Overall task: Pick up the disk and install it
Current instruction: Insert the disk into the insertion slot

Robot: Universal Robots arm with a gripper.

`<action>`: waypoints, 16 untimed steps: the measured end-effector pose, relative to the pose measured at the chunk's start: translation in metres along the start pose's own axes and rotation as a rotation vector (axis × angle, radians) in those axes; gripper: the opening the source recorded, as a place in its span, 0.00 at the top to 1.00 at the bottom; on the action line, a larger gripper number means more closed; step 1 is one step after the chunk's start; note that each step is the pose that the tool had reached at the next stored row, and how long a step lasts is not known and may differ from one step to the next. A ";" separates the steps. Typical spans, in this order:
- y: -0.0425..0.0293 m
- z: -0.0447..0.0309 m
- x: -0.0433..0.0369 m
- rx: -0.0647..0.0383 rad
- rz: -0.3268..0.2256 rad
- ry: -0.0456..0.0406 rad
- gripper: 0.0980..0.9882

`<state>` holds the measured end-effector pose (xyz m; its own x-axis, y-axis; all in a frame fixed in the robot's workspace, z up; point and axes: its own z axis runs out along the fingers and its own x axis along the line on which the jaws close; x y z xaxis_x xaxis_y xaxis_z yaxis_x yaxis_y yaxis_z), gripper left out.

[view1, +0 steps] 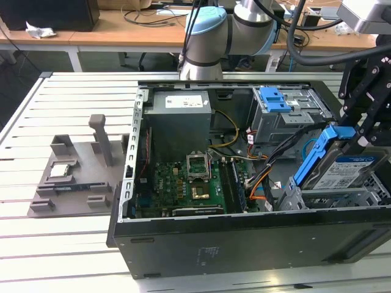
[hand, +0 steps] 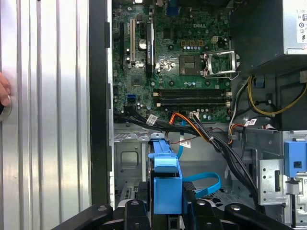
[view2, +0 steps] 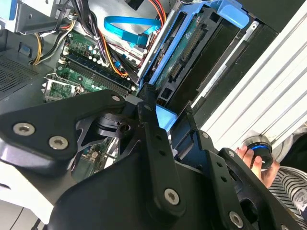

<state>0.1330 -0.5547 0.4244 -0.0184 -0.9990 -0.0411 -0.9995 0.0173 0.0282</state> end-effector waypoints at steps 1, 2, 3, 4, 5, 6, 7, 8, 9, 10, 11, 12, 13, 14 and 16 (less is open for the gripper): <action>0.0000 0.0000 0.0000 0.000 0.000 0.0002 0.69; 0.0000 -0.0001 0.0000 0.000 0.000 0.0004 0.62; 0.0000 0.0000 0.0000 0.000 0.000 0.0003 0.62; 0.0000 0.0000 0.0000 0.000 0.000 0.0003 0.62; 0.0000 0.0000 0.0000 0.000 0.000 0.0003 0.62; 0.0000 0.0000 0.0000 0.000 0.000 0.0004 0.63; 0.0000 0.0000 0.0000 0.000 0.000 0.0003 0.70; 0.0000 0.0001 0.0000 0.000 0.000 0.0003 0.78; 0.0000 0.0000 0.0000 0.000 0.000 0.0004 0.85; 0.0000 0.0001 0.0000 0.000 0.000 0.0004 0.91; 0.0000 0.0001 0.0000 0.000 0.000 0.0003 0.91; 0.0000 0.0001 0.0000 0.000 0.000 0.0003 0.99; 0.0000 0.0001 0.0000 0.000 0.000 0.0003 0.99; 0.0000 0.0001 0.0000 0.000 0.000 0.0003 0.99; 0.0000 0.0001 0.0000 0.000 0.000 0.0003 0.99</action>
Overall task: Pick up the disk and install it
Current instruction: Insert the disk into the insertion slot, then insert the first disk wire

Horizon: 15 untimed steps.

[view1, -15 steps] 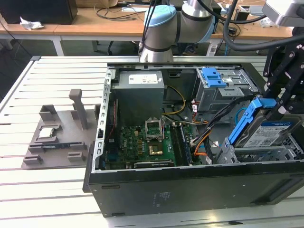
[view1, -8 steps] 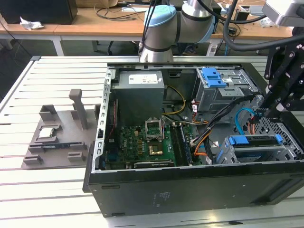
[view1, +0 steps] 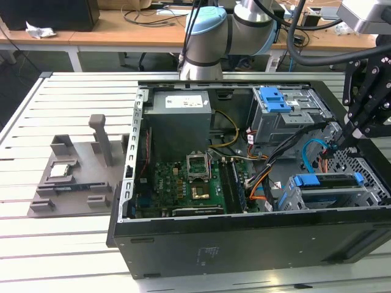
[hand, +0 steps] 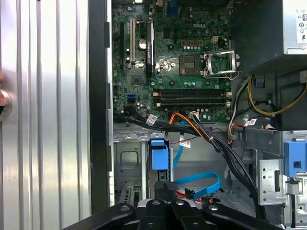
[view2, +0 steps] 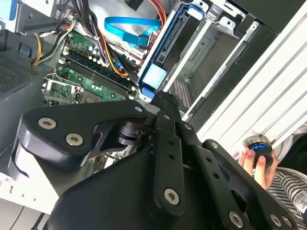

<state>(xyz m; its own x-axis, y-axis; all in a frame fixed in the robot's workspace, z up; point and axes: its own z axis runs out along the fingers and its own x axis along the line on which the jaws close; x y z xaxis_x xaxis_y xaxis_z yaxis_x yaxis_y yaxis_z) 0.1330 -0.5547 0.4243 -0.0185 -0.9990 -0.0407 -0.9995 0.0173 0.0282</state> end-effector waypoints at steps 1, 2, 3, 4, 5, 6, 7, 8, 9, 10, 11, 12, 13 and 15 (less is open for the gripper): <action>0.0000 0.0000 0.0000 0.000 0.000 0.0000 0.99; 0.0000 0.0001 0.0000 0.000 0.000 0.0000 0.99; 0.0000 0.0002 0.0000 0.000 0.000 0.0000 0.99; 0.0000 0.0002 0.0000 0.000 0.000 0.0000 0.99; 0.0000 0.0003 0.0000 0.000 0.000 0.0000 0.99; 0.0000 0.0003 0.0000 0.000 0.000 0.0000 0.99; 0.0000 0.0003 0.0000 0.000 0.000 0.0000 0.99; 0.0000 0.0003 0.0000 0.000 0.000 -0.0001 0.99; 0.0000 0.0003 0.0000 0.000 0.000 0.0000 0.99; 0.0000 0.0003 0.0000 0.000 0.000 0.0000 0.99; 0.0000 0.0004 0.0000 0.000 0.000 0.0000 0.99; -0.0006 0.0005 0.0000 0.000 0.000 -0.0003 0.99; -0.0011 0.0005 0.0000 0.000 0.000 -0.0003 0.99; -0.0031 0.0003 -0.0001 0.000 0.000 -0.0001 0.99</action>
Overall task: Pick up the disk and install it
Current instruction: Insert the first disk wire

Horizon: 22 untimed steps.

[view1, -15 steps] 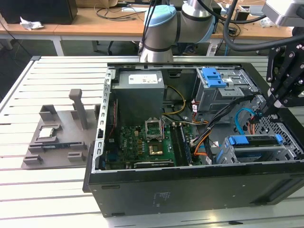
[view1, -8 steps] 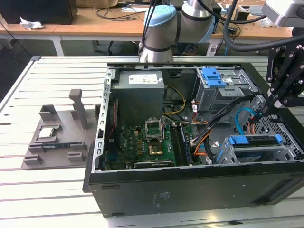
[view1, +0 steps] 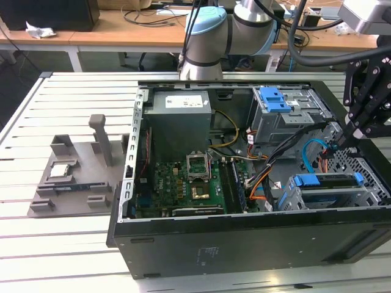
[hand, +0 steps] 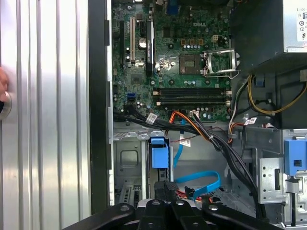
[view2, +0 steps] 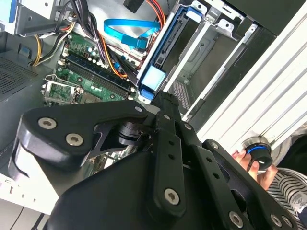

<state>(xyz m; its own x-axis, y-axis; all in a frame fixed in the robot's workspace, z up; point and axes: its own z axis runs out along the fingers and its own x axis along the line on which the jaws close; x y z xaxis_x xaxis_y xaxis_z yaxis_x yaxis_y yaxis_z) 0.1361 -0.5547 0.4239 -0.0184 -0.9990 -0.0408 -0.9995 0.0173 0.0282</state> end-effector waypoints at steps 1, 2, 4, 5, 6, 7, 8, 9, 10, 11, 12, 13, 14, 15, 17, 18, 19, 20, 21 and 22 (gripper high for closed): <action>-0.0016 0.0000 0.0000 0.000 0.000 0.0000 0.99; -0.0025 -0.0001 0.0000 0.000 0.000 0.0001 0.99; -0.0057 0.0000 -0.0002 0.000 0.000 0.0001 0.99; -0.0078 0.0000 -0.0003 0.000 0.000 0.0001 0.99; -0.0108 0.0003 -0.0006 0.000 0.000 -0.0002 0.99; -0.0129 0.0006 -0.0008 0.000 0.000 -0.0002 0.99; -0.0143 0.0009 -0.0010 0.000 0.000 -0.0002 0.99; -0.0160 0.0011 -0.0011 0.000 0.000 0.0001 0.99; -0.0172 0.0014 -0.0012 0.000 0.000 0.0000 0.99; -0.0181 0.0016 -0.0012 0.000 0.000 0.0001 0.99; -0.0192 0.0018 -0.0014 0.000 0.000 0.0002 0.99; -0.0207 0.0020 -0.0016 0.000 0.000 0.0003 0.99; -0.0219 0.0022 -0.0019 0.000 0.000 0.0004 0.99; -0.0239 0.0026 -0.0025 0.000 0.000 0.0005 0.99; -0.0281 0.0031 -0.0044 0.000 0.000 0.0011 0.99; -0.0296 0.0032 -0.0051 0.000 0.000 0.0011 0.99; -0.0310 0.0033 -0.0059 0.000 0.000 0.0013 0.99; -0.0324 0.0034 -0.0067 0.000 0.000 0.0014 0.99; -0.0348 0.0035 -0.0082 0.000 0.000 0.0018 0.99; -0.0361 0.0037 -0.0091 0.000 0.000 0.0021 0.99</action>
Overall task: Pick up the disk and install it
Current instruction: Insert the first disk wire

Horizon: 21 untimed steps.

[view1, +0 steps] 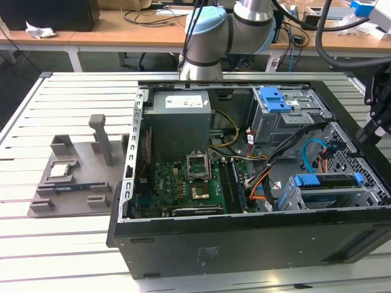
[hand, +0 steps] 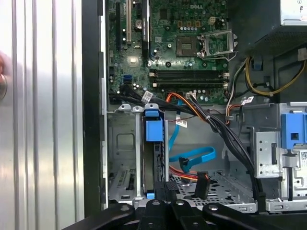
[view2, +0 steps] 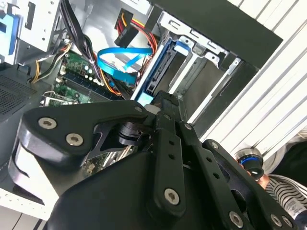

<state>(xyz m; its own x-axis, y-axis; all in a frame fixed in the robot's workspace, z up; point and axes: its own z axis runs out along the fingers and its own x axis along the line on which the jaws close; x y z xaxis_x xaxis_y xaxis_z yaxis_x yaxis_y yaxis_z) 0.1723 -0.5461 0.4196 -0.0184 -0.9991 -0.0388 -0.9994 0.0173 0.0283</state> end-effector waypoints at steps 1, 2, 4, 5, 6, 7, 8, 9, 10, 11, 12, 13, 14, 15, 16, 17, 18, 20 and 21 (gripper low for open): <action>-0.0014 0.0002 -0.0007 0.000 0.000 0.0006 0.99; -0.0030 0.0014 -0.0013 0.000 0.000 0.0020 0.99; -0.0060 0.0052 -0.0017 0.000 0.000 0.0031 0.99; -0.0067 0.0065 -0.0016 0.000 0.000 0.0031 0.99; -0.0074 0.0081 -0.0016 0.000 0.000 0.0032 0.99; -0.0080 0.0092 -0.0016 0.000 0.000 0.0032 0.99; -0.0116 0.0124 -0.0054 0.000 0.000 0.0099 0.99; -0.0151 0.0251 -0.0167 0.000 0.001 0.0153 0.99; -0.0164 0.0278 -0.0217 0.000 0.001 0.0196 0.99; -0.0172 0.0299 -0.0254 0.000 0.001 0.0205 0.99; -0.0177 0.0309 -0.0276 0.000 0.001 0.0207 0.99; -0.0180 0.0317 -0.0297 0.000 0.001 0.0206 0.99; -0.0184 0.0325 -0.0318 0.000 0.001 0.0207 0.99; -0.0187 0.0331 -0.0337 0.000 0.001 0.0208 0.99; -0.0192 0.0340 -0.0365 0.000 0.001 0.0209 0.99; -0.0199 0.0354 -0.0408 0.000 0.000 0.0208 0.99; -0.0205 0.0364 -0.0438 0.000 0.000 0.0208 0.99; -0.0206 0.0368 -0.0446 0.000 0.000 0.0214 0.99; -0.0206 0.0368 -0.0446 0.000 0.000 0.0215 0.99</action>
<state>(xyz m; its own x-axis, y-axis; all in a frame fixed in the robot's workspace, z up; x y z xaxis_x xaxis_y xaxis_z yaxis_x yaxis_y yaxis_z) 0.1927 -0.5005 0.3840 -0.0183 -0.9997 -0.0173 -0.9995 0.0178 0.0279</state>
